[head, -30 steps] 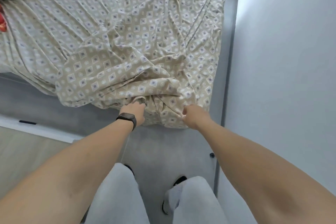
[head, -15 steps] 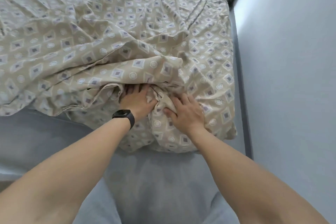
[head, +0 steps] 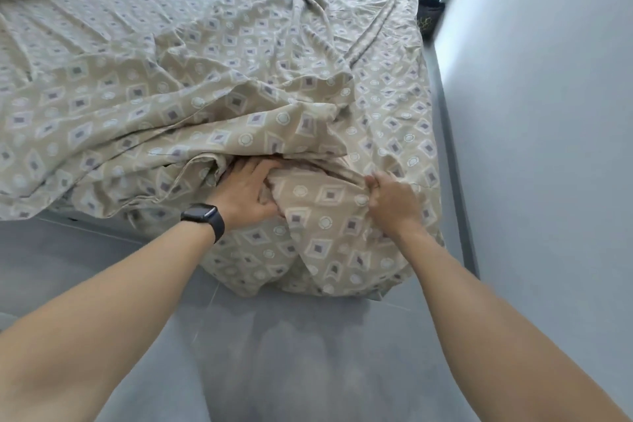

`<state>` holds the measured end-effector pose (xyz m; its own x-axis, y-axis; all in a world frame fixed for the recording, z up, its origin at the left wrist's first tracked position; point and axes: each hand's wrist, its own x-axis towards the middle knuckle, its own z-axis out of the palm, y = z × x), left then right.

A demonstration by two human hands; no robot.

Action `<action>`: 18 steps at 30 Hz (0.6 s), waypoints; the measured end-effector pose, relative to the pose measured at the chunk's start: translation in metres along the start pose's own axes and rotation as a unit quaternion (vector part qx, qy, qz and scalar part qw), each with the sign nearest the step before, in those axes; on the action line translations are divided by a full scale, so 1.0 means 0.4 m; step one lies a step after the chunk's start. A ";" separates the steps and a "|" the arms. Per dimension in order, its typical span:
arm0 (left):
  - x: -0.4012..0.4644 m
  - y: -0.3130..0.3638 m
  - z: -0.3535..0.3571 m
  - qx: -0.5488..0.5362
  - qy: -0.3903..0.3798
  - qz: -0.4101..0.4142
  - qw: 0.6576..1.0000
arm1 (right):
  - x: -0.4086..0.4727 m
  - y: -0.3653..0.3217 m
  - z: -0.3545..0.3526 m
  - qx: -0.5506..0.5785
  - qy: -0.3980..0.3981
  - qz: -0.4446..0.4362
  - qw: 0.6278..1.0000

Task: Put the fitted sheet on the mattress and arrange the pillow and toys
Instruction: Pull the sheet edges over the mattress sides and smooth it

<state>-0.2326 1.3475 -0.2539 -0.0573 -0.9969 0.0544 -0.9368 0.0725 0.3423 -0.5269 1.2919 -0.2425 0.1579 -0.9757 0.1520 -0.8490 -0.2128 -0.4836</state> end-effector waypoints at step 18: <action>-0.029 0.010 0.047 -0.059 0.216 0.052 0.973 | -0.117 -0.135 0.116 -0.117 0.067 -0.205 0.969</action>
<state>-0.2422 1.3588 -0.2710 0.0249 -0.8794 0.4754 -0.8859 0.2009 0.4180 -0.4651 1.3466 -0.2636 0.4528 -0.7926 0.4084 -0.8221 -0.5484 -0.1528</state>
